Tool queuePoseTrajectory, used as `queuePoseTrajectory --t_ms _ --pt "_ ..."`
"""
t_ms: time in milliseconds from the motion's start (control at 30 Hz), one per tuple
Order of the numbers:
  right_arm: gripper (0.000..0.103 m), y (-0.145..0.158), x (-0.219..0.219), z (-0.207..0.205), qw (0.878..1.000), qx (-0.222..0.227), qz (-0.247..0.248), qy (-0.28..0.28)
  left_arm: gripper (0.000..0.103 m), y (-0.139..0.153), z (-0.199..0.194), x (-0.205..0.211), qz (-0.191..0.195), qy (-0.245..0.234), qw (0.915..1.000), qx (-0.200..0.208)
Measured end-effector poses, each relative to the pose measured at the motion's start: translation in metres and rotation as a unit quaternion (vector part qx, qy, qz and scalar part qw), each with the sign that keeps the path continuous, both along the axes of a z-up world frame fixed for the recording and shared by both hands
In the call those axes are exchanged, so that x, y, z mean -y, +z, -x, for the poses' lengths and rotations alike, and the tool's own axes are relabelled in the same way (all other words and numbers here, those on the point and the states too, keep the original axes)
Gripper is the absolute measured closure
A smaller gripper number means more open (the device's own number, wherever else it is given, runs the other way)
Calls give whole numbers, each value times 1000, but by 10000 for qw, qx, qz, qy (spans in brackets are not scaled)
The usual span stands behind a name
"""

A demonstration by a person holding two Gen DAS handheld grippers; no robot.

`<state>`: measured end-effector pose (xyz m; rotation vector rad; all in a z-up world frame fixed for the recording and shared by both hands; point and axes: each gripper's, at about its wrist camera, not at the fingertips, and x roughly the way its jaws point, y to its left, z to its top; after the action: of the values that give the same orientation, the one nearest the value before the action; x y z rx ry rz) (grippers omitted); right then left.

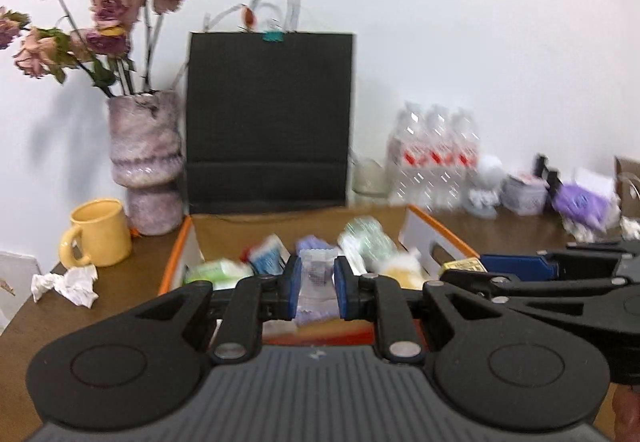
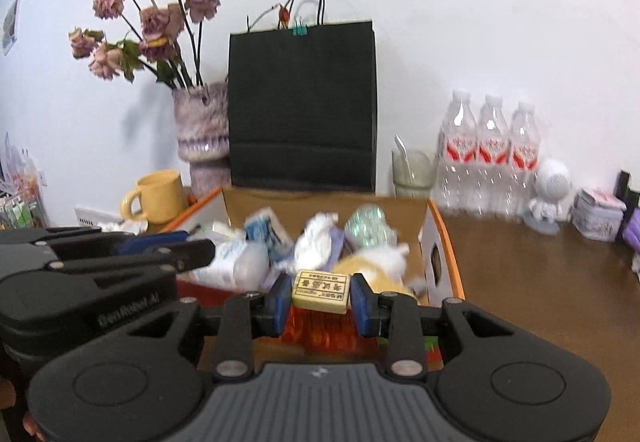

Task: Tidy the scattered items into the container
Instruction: 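Carry the wrapper and soap bar into the box and open both tools, then withdraw both tools from the box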

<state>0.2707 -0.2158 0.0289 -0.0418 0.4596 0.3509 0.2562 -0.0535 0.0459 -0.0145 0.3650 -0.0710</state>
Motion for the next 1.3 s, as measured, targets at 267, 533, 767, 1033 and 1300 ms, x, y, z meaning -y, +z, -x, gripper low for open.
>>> queuePoseTrajectory --t_ms 267,533,767,1033,1300 --pt "73 3 -14 -62 9999 -26 -88 -58 85 -9 -61 -18 -50 427 9990 -142" --pt "73 -19 -26 -124 9992 -340 139 -134 85 -28 -105 -23 -186 530 9975 -436" --pt "72 -36 -28 -154 9979 -551 288 -177 84 -37 -125 -23 -239 510 9962 -664" --pt "33 -49 -30 -164 9953 -884 378 -92 41 -39 -125 -24 -229 584 9955 -709" --pt "8 -36 -15 -157 9970 -722 162 -234 0 -19 -113 -36 -124 825 9959 -336"
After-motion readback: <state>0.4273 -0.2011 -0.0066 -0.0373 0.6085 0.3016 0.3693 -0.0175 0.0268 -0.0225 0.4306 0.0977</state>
